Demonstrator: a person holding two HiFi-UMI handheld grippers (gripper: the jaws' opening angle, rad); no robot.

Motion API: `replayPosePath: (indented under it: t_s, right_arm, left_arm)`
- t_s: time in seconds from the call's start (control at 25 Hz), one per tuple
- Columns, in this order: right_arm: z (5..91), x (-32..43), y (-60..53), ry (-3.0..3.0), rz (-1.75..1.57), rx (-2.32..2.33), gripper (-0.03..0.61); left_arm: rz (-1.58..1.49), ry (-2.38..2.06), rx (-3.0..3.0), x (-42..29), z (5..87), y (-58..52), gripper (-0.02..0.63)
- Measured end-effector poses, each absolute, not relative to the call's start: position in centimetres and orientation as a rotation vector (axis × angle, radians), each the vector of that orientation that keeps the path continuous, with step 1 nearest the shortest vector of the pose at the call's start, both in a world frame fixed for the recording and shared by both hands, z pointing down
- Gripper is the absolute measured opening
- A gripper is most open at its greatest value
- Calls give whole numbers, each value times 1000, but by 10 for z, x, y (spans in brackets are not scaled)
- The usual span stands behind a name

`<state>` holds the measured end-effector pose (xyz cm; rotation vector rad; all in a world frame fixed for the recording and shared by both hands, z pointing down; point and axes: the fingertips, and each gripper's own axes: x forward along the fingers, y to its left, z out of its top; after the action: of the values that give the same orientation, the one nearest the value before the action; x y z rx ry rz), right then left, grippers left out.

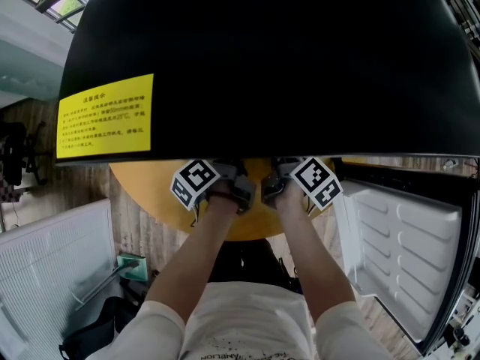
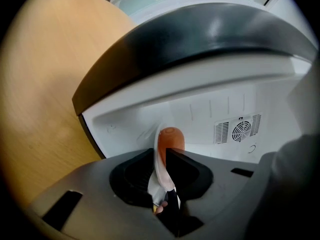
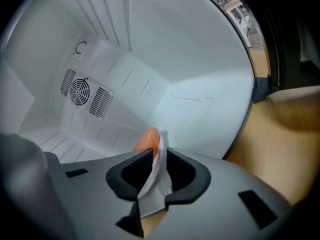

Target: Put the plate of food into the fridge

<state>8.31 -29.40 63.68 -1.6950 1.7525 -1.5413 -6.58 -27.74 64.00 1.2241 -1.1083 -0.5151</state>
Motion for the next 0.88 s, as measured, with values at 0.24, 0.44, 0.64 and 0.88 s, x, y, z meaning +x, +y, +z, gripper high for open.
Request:
replayPosePath:
  t_s: [0.24,0.44,0.64,0.88]
  right_arm:
    - [636,92,-289,1724,-1544,-1695,95]
    - [639,91,-278,1722,-1571,-1681,94]
    - [636,89,-266,1739,-1581,-1671,95]
    - [628,78,-249,1782,-1595,-1646,94]
  left_arm:
    - [-517,-1109,1230,-66,639,-275,87]
    - [-510,-1107,1240,-64,636,-268,92]
    - [-504,-1114,1242,-66,633,-257,92]
    - [-497,-1095,1264,-66,626,-242,92]
